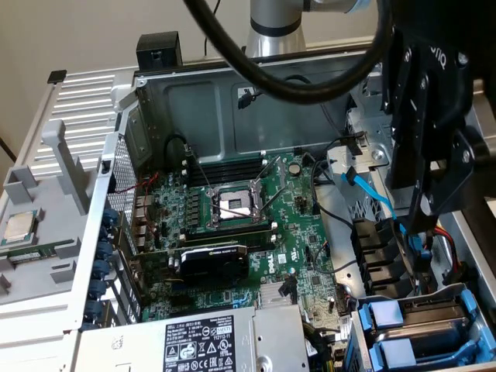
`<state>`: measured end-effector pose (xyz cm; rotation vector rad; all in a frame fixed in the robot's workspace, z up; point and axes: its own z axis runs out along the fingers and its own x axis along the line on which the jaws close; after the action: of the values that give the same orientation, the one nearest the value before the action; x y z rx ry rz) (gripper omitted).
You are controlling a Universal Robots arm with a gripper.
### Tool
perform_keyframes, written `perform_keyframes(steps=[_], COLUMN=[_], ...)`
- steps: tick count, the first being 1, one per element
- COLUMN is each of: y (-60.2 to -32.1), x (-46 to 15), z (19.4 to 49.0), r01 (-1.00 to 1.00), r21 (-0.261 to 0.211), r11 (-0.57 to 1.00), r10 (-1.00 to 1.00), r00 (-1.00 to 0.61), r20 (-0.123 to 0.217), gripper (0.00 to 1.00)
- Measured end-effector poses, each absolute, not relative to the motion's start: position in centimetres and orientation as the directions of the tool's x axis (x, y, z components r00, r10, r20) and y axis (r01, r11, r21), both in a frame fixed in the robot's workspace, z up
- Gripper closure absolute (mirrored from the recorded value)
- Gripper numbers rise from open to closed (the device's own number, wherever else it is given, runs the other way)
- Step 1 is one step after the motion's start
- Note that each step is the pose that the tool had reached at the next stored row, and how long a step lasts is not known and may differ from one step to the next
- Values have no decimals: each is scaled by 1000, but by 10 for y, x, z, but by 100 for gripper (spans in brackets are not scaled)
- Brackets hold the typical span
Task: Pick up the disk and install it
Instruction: 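Insert the first disk wire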
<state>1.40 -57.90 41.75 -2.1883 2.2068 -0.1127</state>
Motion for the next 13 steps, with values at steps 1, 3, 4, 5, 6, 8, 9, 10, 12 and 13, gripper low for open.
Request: perform_keyframes(steps=[1,3,4,5,6,8,9,10,12,13], y=[-578,-576,-576,-575,-574,-574,-574,-574,-573,-573], x=[15,15,16,16,16,16,16,16,16,16], z=[418,418,418,418,418,417,417,417,417,417], r01=[-997,-997,-996,-996,-996,-996,-995,-995,-995,-994], r21=[-77,-82,-83,-85,-86,-86,-86,-86,-87,-87], r11=[9,13,16,19,21,31,39,47,58,63], r10=[-1000,-999,-999,-999,-999,-999,-999,-998,-998,-997], r00=[-11,-16,-18,-21,-24,-33,-41,-50,-61,-65], r20=[29,28,28,28,28,28,28,28,28,28], gripper=[55,55,55,55,55,63,69,69,82,82])
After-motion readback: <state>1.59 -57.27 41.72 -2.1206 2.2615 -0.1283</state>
